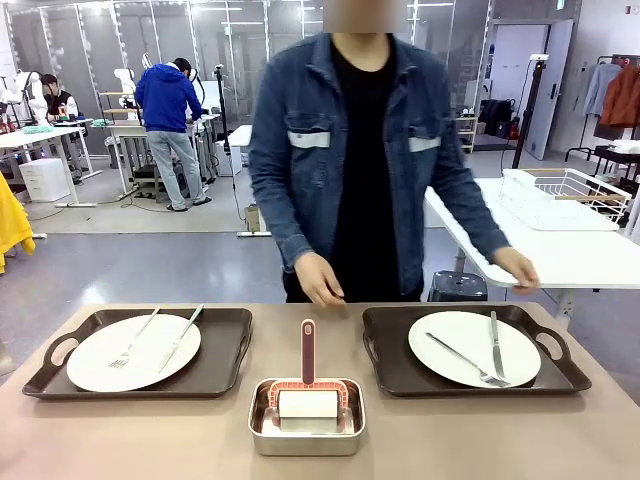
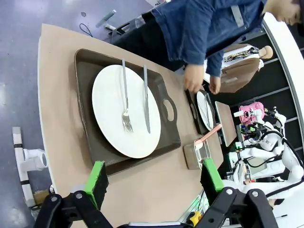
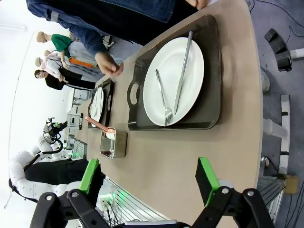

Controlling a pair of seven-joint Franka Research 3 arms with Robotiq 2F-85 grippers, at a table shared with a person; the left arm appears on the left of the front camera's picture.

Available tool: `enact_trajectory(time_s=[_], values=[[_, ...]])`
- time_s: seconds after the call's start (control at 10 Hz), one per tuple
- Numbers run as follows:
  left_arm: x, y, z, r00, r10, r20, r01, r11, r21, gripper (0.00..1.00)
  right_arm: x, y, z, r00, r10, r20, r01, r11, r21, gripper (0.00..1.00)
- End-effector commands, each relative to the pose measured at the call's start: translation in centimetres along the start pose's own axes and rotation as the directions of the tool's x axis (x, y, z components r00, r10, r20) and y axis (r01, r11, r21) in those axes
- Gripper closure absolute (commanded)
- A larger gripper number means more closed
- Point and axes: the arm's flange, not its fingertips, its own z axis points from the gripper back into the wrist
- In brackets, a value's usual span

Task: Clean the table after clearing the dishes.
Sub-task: When the left (or right) Handle tray is removed, use the left hand (or right hand) to clean the left (or right) side of the table with the Lint Roller.

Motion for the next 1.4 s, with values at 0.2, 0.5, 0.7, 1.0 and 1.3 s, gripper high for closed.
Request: enact_trajectory(time_s=[0.2, 0.5, 0.7, 1.0, 1.3], values=[[-0.29, 0.05, 0.35, 1.0, -0.017, 0.009, 0.017, 1.0, -0.012, 0.0, -0.13, 0.07, -0.03, 1.0, 0.017, 0.013, -0.017, 1.0, 0.017, 0.0], [-0.29, 0.05, 0.35, 1.0, -0.017, 0.009, 0.017, 1.0, -0.012, 0.0, -0.13, 0.07, -0.03, 1.0, 0.017, 0.013, -0.017, 1.0, 0.017, 0.0], [-0.29, 0.05, 0.35, 1.0, -0.017, 0.009, 0.017, 1.0, -0.012, 0.0, -0.13, 0.07, -0.03, 1.0, 0.017, 0.013, -0.017, 1.0, 0.017, 0.0], [-0.29, 0.05, 0.35, 1.0, -0.017, 0.009, 0.017, 1.0, -0.012, 0.0, -0.13, 0.07, -0.03, 1.0, 0.017, 0.013, -0.017, 1.0, 0.017, 0.0], [-0.29, 0.05, 0.35, 1.0, -0.017, 0.009, 0.017, 1.0, -0.012, 0.0, -0.13, 0.07, -0.03, 1.0, 0.017, 0.013, -0.017, 1.0, 0.017, 0.0]])
